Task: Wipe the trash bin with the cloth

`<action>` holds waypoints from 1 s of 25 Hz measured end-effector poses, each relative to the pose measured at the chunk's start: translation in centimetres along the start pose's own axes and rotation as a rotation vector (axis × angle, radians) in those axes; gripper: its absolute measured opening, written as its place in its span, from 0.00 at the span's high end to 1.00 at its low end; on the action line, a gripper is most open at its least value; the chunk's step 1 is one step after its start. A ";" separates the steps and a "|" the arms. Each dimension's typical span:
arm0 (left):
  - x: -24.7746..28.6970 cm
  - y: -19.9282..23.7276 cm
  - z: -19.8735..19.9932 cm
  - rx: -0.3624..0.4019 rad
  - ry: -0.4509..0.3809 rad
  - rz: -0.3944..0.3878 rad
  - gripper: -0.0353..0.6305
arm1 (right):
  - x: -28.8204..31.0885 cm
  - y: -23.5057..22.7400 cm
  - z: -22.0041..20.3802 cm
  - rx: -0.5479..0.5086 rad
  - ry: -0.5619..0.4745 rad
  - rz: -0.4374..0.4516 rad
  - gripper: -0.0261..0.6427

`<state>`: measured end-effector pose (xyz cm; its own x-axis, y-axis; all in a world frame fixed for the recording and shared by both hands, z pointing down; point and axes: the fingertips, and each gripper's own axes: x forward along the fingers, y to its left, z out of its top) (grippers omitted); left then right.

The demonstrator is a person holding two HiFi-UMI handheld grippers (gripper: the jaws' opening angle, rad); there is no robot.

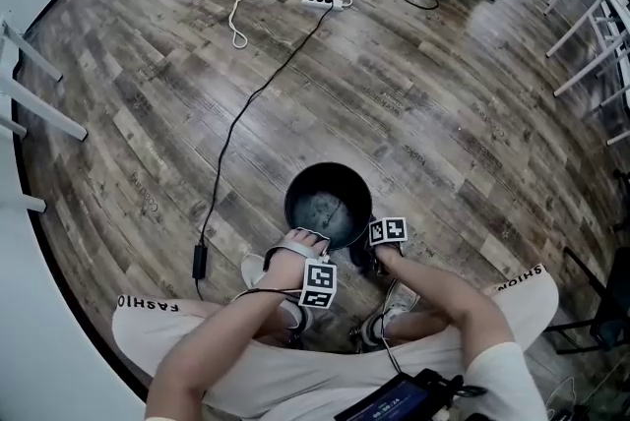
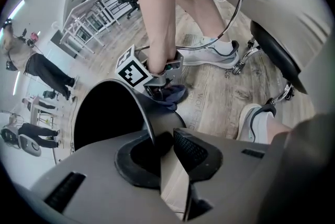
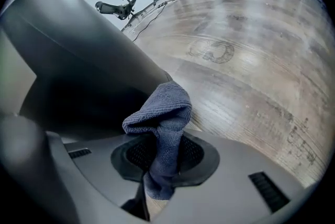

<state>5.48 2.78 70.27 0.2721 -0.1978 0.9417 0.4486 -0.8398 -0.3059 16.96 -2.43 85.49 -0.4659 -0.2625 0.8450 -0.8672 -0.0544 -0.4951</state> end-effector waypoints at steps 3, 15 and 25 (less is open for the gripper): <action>-0.2 0.0 0.2 -0.019 -0.021 0.008 0.83 | -2.5 1.1 0.8 0.006 -0.007 0.008 0.84; -0.7 -0.1 -3.8 0.029 -0.007 -0.043 0.67 | -15.0 9.8 1.3 -0.002 -0.045 0.140 0.84; -0.3 -0.3 -3.1 0.099 0.046 -0.019 0.80 | -15.5 12.3 1.4 -0.027 -0.052 0.194 0.84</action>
<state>2.64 1.55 70.48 0.2246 -0.2074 0.9521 0.5355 -0.7901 -0.2984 13.75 -0.36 66.02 -0.6154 -0.3153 0.7224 -0.7669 0.0279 -0.6411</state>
